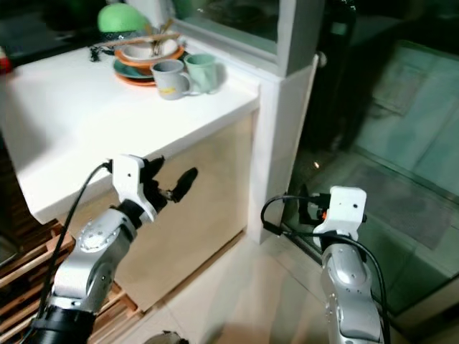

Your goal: Restocking fridge

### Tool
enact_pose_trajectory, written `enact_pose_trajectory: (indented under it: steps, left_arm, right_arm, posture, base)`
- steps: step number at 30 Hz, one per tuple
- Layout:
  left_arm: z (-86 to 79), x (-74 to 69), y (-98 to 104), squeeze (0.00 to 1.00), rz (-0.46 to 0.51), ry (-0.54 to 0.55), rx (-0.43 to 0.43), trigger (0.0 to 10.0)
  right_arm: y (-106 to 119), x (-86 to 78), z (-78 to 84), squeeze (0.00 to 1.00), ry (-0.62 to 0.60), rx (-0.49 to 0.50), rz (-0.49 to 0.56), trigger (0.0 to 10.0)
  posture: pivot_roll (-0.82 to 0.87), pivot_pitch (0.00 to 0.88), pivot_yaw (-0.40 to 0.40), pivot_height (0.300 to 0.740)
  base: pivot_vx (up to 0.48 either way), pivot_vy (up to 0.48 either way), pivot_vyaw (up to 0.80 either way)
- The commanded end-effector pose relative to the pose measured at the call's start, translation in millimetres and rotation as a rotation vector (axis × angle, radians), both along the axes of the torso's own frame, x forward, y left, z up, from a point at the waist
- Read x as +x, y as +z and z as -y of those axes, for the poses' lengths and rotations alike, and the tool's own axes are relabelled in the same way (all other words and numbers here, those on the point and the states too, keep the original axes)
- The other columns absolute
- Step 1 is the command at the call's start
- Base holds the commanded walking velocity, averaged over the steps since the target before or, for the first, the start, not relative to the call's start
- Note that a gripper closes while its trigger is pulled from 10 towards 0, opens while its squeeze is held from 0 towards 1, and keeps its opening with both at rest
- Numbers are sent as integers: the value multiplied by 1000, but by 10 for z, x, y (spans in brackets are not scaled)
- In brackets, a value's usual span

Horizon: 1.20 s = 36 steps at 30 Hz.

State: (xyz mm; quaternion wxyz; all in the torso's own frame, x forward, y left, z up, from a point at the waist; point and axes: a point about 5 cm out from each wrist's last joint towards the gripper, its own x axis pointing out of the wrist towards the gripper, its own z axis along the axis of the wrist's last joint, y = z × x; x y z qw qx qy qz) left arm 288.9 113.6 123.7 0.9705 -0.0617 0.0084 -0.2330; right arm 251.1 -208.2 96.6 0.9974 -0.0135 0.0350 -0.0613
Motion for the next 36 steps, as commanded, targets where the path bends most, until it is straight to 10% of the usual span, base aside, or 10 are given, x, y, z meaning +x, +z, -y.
enact_pose_trajectory:
  steps: [1, 17, 21, 24, 36]
  left_arm:
    - [-76, 28, -11, 0, -4, 51, 21, 10000]
    - [-330, 3, -115, 0, -23, 216, 61, 10000]
    - [-540, -149, -67, 0, 81, 307, 270, 10000]
    - [-641, -200, -49, 0, 69, 372, 245, 10000]
    - [-417, -163, 54, 0, 79, 323, 186, 10000]
  right_arm:
    - [0, 0, -14, 0, 13, 14, 2, 10000]
    - [-48, 16, -85, 0, 90, 9, 1, 10000]
    - [-38, -15, 7, 0, 52, 13, 32, 10000]
    - [-51, -27, 54, 12, 40, -5, 30, 10000]
    - [-139, 14, 79, 31, 34, 39, 10, 10000]
  posture:
    - [-90, 0, 70, 736]
    - [-74, 0, 67, 736]
    - [-67, 0, 71, 740]
    - [-62, 0, 65, 740]
    - [-47, 0, 56, 740]
  base:
    - [0, 0, 600]
    - [0, 0, 546]
    - [0, 0, 503]
    - [0, 0, 467]
    - [-25, 31, 307]
